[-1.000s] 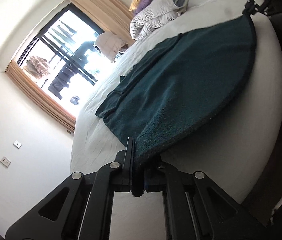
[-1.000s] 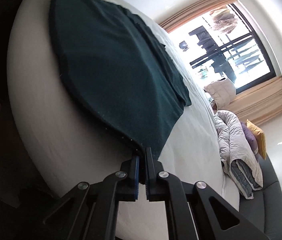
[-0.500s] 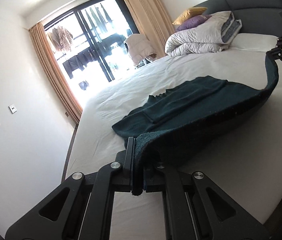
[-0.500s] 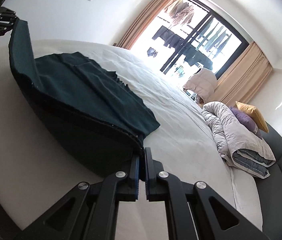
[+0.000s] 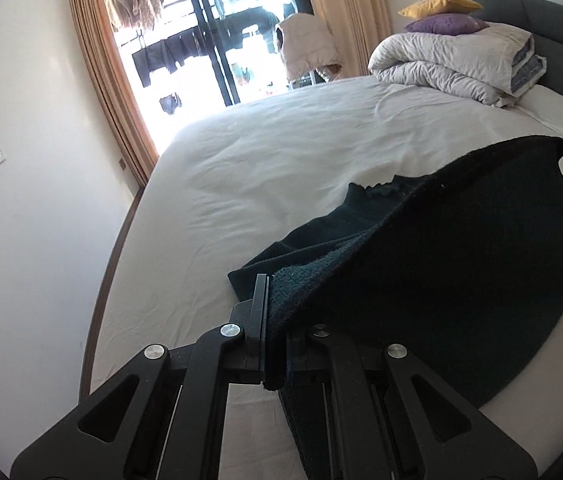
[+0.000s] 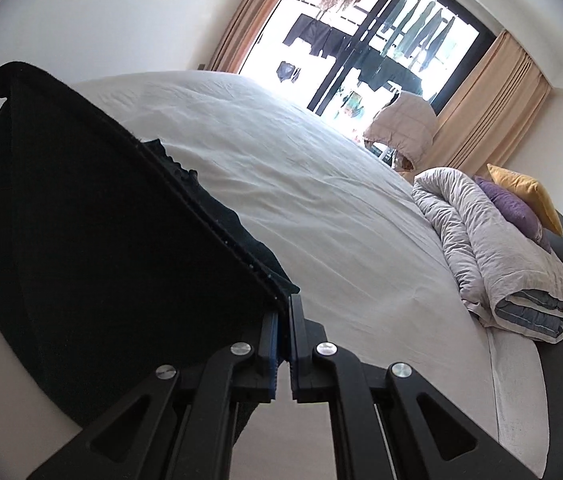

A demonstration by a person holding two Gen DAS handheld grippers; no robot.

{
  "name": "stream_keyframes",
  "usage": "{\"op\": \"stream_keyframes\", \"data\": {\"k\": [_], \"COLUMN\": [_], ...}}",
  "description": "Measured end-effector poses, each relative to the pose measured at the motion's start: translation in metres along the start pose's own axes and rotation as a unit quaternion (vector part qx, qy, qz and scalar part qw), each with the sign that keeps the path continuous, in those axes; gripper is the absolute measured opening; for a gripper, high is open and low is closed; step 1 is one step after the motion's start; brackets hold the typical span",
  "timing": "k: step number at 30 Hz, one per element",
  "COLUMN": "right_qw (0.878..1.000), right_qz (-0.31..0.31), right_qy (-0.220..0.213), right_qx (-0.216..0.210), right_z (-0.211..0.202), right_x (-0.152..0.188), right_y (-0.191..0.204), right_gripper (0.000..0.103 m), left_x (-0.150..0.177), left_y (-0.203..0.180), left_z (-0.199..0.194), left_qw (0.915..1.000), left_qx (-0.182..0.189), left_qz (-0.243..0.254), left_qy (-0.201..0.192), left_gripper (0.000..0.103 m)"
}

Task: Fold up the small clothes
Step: 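Grasp the hem with both grippers and fold it up over the collar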

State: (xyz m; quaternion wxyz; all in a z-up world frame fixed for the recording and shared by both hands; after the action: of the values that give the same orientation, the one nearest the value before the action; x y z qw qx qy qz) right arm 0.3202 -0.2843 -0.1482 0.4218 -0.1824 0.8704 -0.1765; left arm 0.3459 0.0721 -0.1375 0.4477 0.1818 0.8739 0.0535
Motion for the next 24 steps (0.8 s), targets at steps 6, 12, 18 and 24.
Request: {"op": "stream_keyframes", "data": {"k": [6, 12, 18, 24], "right_qw": [0.996, 0.990, 0.983, 0.981], "right_qz": [0.021, 0.046, 0.075, 0.086], "right_qy": [0.072, 0.117, 0.146, 0.154], "right_qx": [-0.038, -0.068, -0.081, -0.076], "right_z": [0.088, 0.141, 0.163, 0.177], "right_x": [-0.005, -0.007, -0.007, -0.011], "right_y": [0.001, -0.004, -0.003, -0.005], "right_gripper": [0.004, 0.004, 0.004, 0.004], "left_x": [0.002, 0.013, -0.005, -0.002], "left_y": [0.010, 0.015, 0.020, 0.021], "left_z": [0.084, 0.124, 0.156, 0.181], "left_qw": [0.9966, 0.9908, 0.9874, 0.9830], "left_qx": [0.014, 0.037, 0.040, 0.036], "left_qz": [-0.020, -0.045, -0.057, -0.079], "left_qy": [0.079, 0.123, 0.142, 0.162], "left_gripper": [0.005, 0.005, 0.005, 0.009]}}
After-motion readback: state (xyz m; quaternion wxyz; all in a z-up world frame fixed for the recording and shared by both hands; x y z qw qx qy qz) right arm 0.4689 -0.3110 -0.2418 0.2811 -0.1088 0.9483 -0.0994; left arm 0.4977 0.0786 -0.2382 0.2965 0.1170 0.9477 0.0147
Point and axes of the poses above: each gripper's, at about its wrist camera, not at the fingertips, and z roughly the way its jaws point, y to its left, x to its underside, the point moved 4 cm from there along z, roughly the way its jaws point, and after that the axes turned 2 degrees about -y, right-handed, at the moved point
